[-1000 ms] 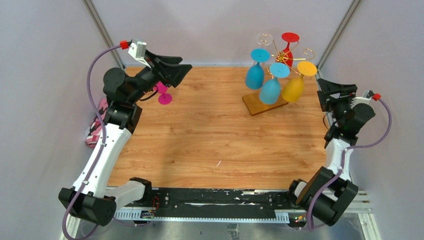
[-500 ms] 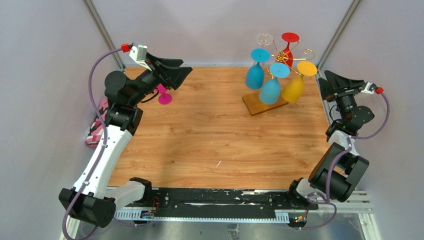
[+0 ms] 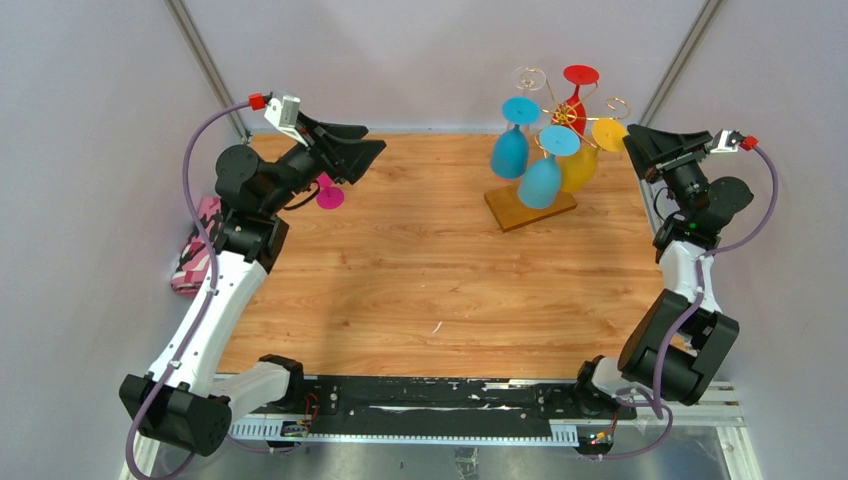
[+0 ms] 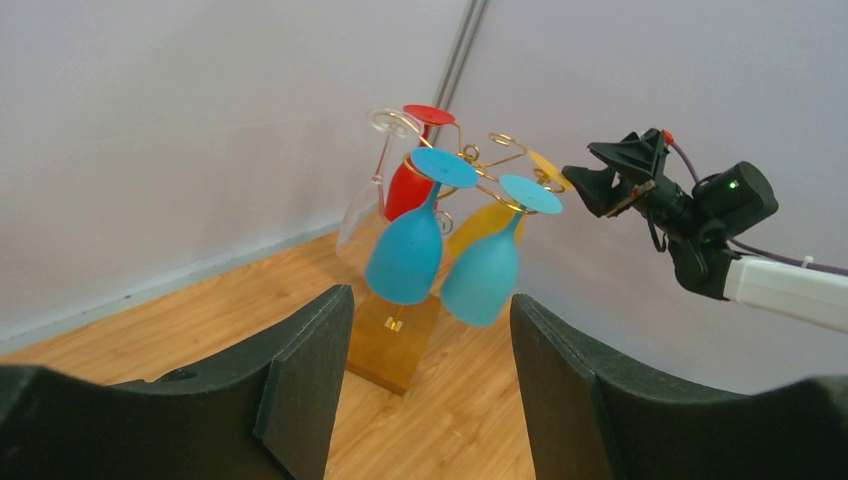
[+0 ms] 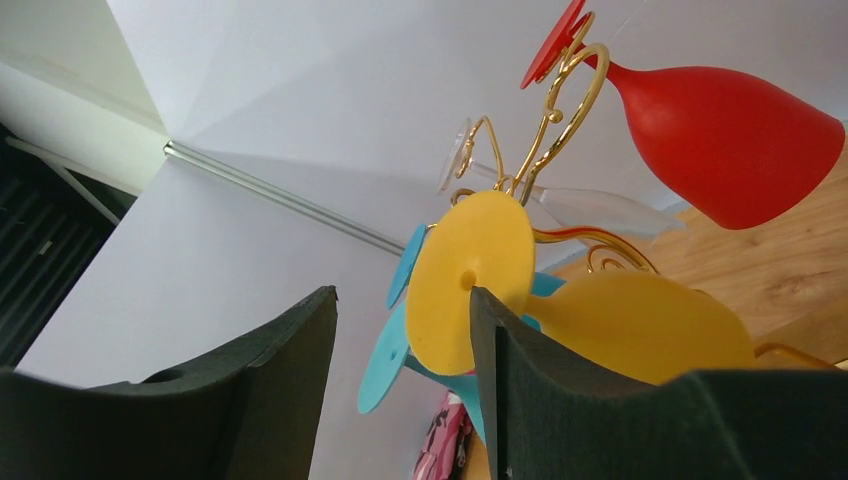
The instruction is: Take the wine glass off the wine glass rack
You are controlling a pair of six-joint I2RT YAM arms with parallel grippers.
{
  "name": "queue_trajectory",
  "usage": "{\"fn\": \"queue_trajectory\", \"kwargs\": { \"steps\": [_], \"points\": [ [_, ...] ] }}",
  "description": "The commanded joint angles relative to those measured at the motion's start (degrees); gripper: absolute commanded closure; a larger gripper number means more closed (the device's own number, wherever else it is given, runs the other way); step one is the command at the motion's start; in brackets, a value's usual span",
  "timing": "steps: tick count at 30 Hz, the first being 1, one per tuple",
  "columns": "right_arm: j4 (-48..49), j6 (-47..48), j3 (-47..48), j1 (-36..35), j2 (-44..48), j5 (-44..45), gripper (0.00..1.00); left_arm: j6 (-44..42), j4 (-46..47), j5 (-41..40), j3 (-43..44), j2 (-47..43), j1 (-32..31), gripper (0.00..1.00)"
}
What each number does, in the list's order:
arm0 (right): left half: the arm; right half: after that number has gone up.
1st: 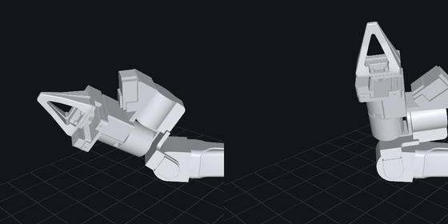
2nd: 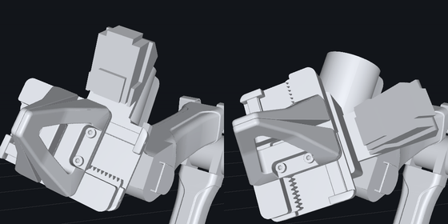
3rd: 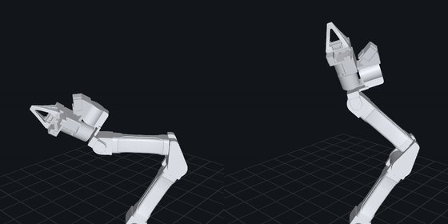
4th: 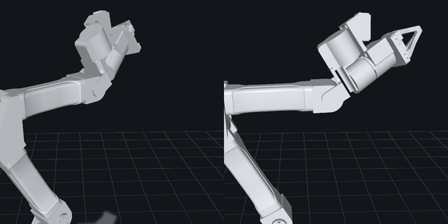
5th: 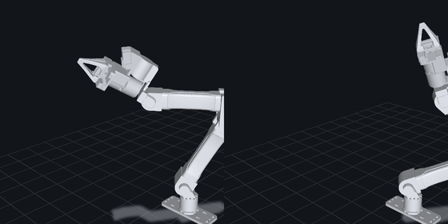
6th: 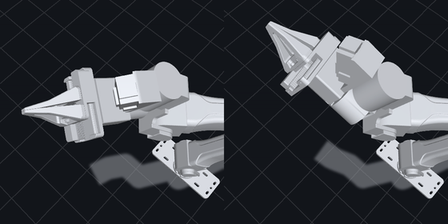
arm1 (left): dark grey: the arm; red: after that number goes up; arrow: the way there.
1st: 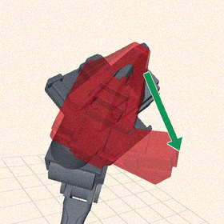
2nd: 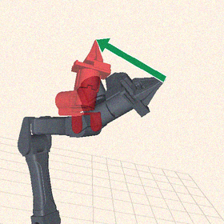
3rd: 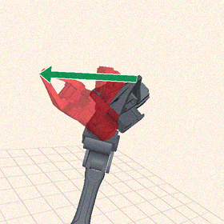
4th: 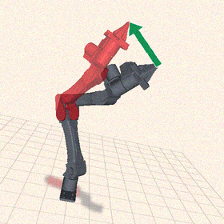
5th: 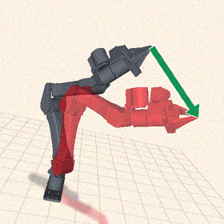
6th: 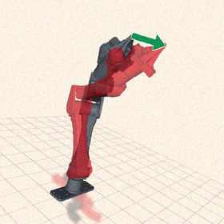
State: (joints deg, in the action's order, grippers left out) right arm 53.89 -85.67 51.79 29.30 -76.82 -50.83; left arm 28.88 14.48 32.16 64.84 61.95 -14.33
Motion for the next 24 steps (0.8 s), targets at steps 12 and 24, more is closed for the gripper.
{"fn": "queue_trajectory", "kwargs": {
  "steps": [12, 24],
  "points": [
    [-11.2, 9.1, 0.9, 0.4, 9.8, 2.5, 0.44, -0.9, 1.3, -0.4, -0.2, -0.1, -0.2, 0.37],
    [-20.9, 15.2, 1.5, 3.8, 11.5, 2.9, 0.46, -0.3, 1.3, -0.6, -0.2, 0.5, -0.2, 0.37]
  ]
}}
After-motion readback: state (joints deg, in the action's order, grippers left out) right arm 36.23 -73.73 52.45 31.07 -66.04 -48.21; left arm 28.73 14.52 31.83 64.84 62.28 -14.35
